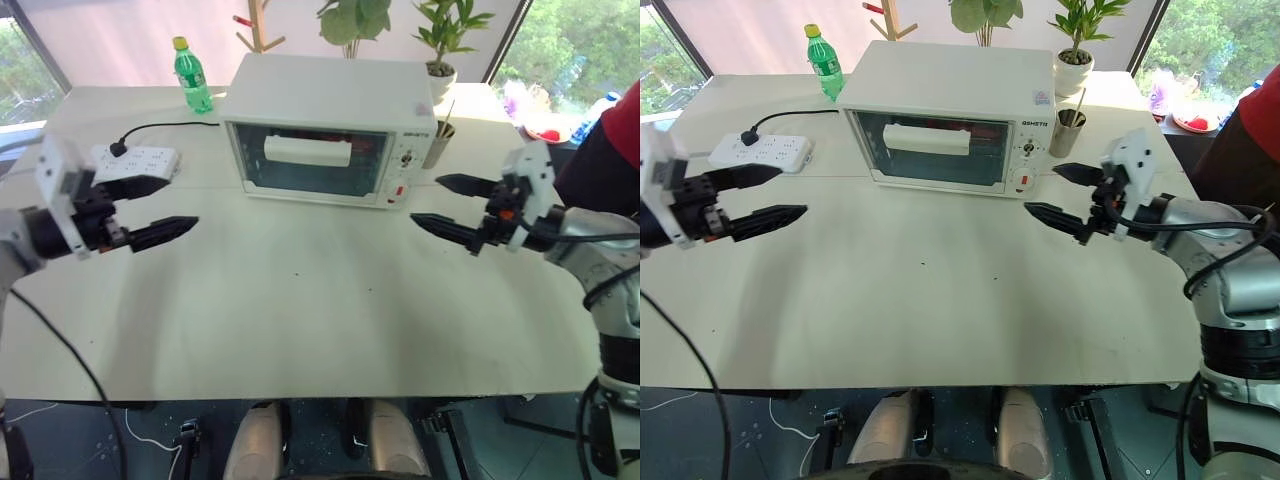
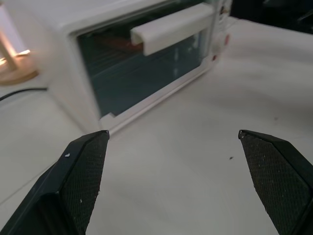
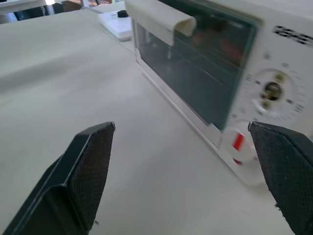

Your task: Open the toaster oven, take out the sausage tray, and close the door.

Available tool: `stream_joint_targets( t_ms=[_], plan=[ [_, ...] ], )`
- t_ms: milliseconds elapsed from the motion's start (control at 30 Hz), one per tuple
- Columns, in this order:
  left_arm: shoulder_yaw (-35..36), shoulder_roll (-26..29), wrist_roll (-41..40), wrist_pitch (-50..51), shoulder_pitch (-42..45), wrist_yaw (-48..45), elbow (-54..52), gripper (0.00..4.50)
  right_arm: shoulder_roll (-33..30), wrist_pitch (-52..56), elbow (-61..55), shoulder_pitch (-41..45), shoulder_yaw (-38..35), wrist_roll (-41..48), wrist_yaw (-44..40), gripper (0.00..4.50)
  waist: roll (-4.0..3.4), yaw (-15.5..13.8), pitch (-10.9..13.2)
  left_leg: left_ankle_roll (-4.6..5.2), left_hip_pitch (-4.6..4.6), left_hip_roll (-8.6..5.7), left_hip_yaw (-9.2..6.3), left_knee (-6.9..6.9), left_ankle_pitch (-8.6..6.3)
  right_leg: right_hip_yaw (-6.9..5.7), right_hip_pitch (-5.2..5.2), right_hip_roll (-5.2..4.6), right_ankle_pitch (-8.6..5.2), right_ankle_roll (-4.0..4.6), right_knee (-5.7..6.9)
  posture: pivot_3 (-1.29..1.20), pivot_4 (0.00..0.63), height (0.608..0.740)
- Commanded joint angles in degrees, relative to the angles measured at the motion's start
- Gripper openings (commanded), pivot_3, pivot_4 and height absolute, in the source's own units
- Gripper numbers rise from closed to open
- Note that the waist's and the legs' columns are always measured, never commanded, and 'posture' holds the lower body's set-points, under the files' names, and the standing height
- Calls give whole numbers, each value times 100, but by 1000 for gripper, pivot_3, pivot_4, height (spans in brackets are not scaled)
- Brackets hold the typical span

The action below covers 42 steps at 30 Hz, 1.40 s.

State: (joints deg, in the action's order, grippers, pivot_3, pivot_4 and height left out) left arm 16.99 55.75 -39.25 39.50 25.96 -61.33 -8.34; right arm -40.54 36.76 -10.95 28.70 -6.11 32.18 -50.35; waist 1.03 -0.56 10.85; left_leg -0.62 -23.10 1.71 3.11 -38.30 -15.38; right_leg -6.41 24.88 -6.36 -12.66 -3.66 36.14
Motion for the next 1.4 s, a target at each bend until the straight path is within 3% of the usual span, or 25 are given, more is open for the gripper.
stream_joint_targets(
  t_ms=[33, 267, 600, 867, 1400],
  plan=[
    [-378, -39, 54, -101, 443, -270, 182, 4500, 347, -166, 123, 467, 382, -234, 191, 4482, -1, 7, 1, 0, 0, 0, 1, 0, 0, 0, 1, 1, 0, 0, 0, 0, 150, 717],
    [-802, -132, 275, -302, 908, -587, 544, 4500, 1115, -732, 1283, 1269, 1063, -954, 341, 4482, -1, 17, 1, -1, -4, -1, -5, -2, 2, 0, 2, 6, 0, 0, 2, 0, 150, 717],
    [-805, -128, 394, -368, 995, -672, 669, 4500, 1678, -1377, 2435, 2064, 1208, -1450, 247, 4482, -2, 32, 2, -2, -8, -1, -9, -2, 2, 0, 4, 7, 0, 0, 3, 0, 150, 717],
    [-789, -168, 453, -414, 995, -599, 761, 4500, 1868, -1200, 2025, 2020, 1191, -1309, 125, 4482, -2, 43, 2, -2, -8, 0, -10, -2, 3, 0, 4, 7, 0, 0, 4, 0, 150, 717],
    [-1187, -753, 846, -605, 2266, -607, 1910, 4500, 2080, -391, 287, 905, 1215, -1051, 657, 4482, -2, 41, 2, -4, -9, 1, -11, -2, 4, -1, 5, 14, 1, 0, 7, 0, 150, 717]
  ],
)
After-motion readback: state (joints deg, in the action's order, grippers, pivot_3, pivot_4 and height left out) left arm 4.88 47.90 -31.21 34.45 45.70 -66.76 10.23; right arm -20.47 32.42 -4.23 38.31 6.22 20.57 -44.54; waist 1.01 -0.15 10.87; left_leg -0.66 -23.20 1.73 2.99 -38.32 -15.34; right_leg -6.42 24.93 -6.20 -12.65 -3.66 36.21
